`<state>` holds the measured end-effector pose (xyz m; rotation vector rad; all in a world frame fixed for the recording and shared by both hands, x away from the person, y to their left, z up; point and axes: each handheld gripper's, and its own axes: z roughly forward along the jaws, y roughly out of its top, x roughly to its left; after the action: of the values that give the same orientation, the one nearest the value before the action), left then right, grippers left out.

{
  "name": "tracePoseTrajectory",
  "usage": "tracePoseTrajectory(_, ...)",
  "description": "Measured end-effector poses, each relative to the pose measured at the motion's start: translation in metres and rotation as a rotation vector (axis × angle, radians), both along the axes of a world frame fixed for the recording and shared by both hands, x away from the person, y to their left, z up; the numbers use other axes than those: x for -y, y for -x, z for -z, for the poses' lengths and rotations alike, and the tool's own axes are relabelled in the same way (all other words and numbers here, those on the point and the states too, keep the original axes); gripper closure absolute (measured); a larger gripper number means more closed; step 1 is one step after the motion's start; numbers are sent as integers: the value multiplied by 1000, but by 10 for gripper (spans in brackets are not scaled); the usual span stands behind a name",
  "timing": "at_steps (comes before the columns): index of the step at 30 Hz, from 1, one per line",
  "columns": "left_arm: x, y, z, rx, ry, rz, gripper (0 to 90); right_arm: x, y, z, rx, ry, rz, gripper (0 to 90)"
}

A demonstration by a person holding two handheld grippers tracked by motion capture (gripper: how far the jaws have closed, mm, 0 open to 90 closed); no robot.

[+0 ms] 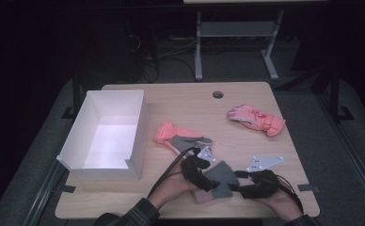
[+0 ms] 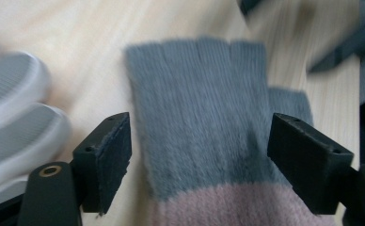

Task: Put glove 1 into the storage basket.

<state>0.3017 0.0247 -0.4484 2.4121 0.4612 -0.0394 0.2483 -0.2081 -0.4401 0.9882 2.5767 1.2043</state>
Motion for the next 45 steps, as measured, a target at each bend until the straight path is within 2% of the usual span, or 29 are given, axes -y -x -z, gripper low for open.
tracePoseTrajectory(3,3,1,6,-18,-7,6,199,8,-4,0,18,-9,58,304)
tracePoseTrajectory(5,4,1,8,-13,-17,8,198,12,-7,0,21,-11,92,274)
tracePoseTrajectory(11,4,2,11,-9,-26,15,210,14,-10,2,32,-10,125,190)
tracePoseTrajectory(14,3,2,11,-10,-28,18,234,14,-10,3,23,-5,135,177)
tracePoseTrajectory(16,4,2,10,-14,-32,24,285,15,-11,3,20,-5,139,163)
tracePoseTrajectory(19,3,1,7,-51,-25,60,420,17,-13,4,14,-15,142,143)
tracePoseTrajectory(20,3,1,7,-51,-25,60,460,17,-13,4,14,-15,142,143)
tracePoseTrajectory(21,2,0,7,-89,-13,64,515,18,-12,4,20,-15,145,137)
tracePoseTrajectory(22,2,0,7,-89,-13,64,544,18,-12,4,20,-15,145,137)
tracePoseTrajectory(23,1,-3,8,-115,-2,62,570,19,-12,4,26,-15,145,137)
tracePoseTrajectory(24,1,-3,8,-123,2,58,585,19,-13,4,27,-17,144,137)
tracePoseTrajectory(28,-1,-3,4,-134,1,59,625,18,-13,5,33,-15,148,136)
tracePoseTrajectory(29,-3,-3,1,-144,-6,57,629,18,-14,6,36,-15,150,133)
tracePoseTrajectory(35,-15,-8,-14,-144,-14,27,645,20,-14,6,31,-17,153,133)
tracePoseTrajectory(42,-26,-12,-34,-145,0,6,646,17,-15,8,37,-17,151,133)
tracePoseTrajectory(43,-33,-13,-42,-146,10,-14,646,16,-15,8,37,-17,154,133)
tracePoseTrajectory(45,-39,-14,-51,-144,24,-35,644,16,-15,9,46,-14,156,133)
